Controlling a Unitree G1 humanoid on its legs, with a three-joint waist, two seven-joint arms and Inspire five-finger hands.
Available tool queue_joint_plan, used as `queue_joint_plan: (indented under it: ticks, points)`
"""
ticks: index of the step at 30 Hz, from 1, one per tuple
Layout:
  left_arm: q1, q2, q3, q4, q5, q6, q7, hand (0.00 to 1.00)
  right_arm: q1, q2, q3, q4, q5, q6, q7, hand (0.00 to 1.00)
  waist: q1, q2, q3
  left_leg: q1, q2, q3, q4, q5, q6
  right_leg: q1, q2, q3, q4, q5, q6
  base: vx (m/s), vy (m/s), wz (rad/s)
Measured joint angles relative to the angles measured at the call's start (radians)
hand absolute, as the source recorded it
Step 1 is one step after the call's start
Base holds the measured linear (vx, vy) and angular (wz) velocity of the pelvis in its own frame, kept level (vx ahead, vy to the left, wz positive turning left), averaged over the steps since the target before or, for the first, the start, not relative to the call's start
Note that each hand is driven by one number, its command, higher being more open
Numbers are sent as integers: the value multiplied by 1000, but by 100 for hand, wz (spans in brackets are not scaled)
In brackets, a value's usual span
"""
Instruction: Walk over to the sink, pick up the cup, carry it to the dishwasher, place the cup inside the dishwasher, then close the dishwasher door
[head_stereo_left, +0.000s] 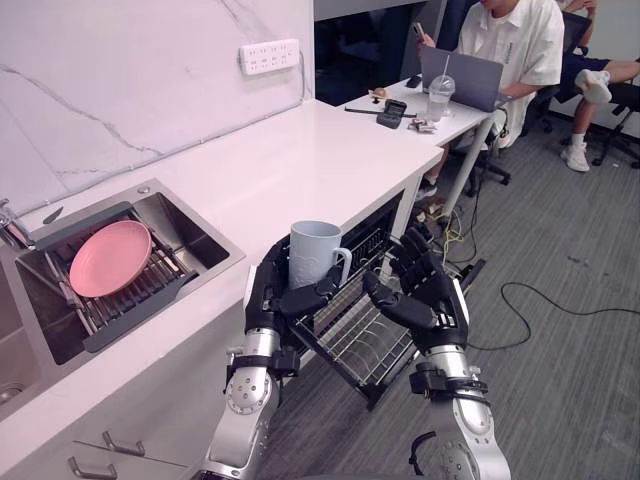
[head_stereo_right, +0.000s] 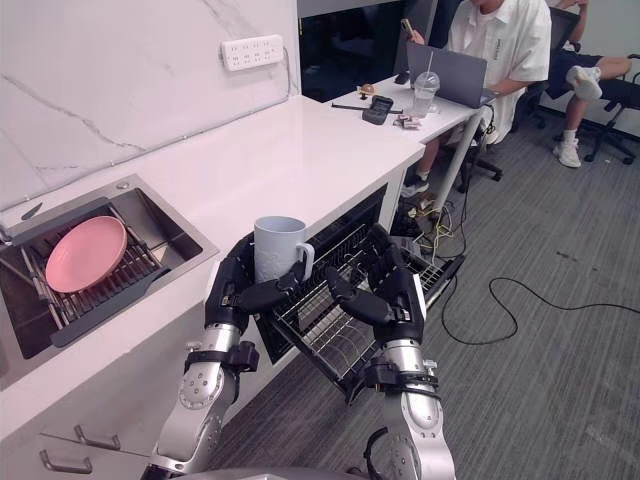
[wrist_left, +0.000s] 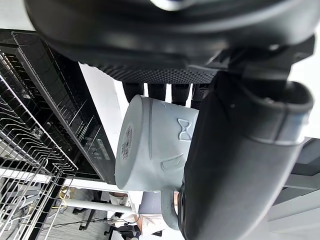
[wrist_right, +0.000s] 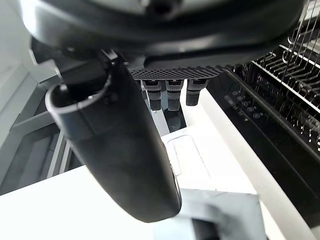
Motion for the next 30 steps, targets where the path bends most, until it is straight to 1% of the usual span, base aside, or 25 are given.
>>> queue_joint_plan:
  ticks: [7,12,17,20,26,30]
  points:
    - [0,10,20,29,0,0,4,30,-19,-31,29,5,27,0,25,90,3,0,-4,-6,-8,28,2,8,7,5,-7,31,-61,54,8,-81,9,-13]
    - [-9,8,10,29,0,0,-3,30,-46,-45,41,25,28,0,30,90,2,0,-11,-16,-15,29,2,11,11,4,-15,33,-81,69,12,-15,0,-1]
    - [-42,9,-15,31,0,0,-18,30,-57,-53,46,45,37,0,30,90,3,2,-14,-26,-21,20,0,15,15,4,-22,24,-92,73,15,-13,-13,6]
    - [-52,10,-49,32,0,0,-35,30,-89,-55,47,78,43,0,30,90,3,2,-16,-31,-24,13,-3,18,19,4,-26,16,-93,73,16,-11,-15,9]
    - [-66,27,-111,32,-1,0,-66,30,-128,-57,38,112,72,-4,27,90,3,1,-20,-36,-33,-21,-35,46,22,3,-33,-16,-93,73,16,-27,-29,16]
    - [-66,27,-114,32,-2,0,-68,30,-127,-60,40,121,77,-5,27,90,5,1,-21,-40,-35,-33,-35,51,22,4,-36,-28,-92,73,16,-43,-28,10]
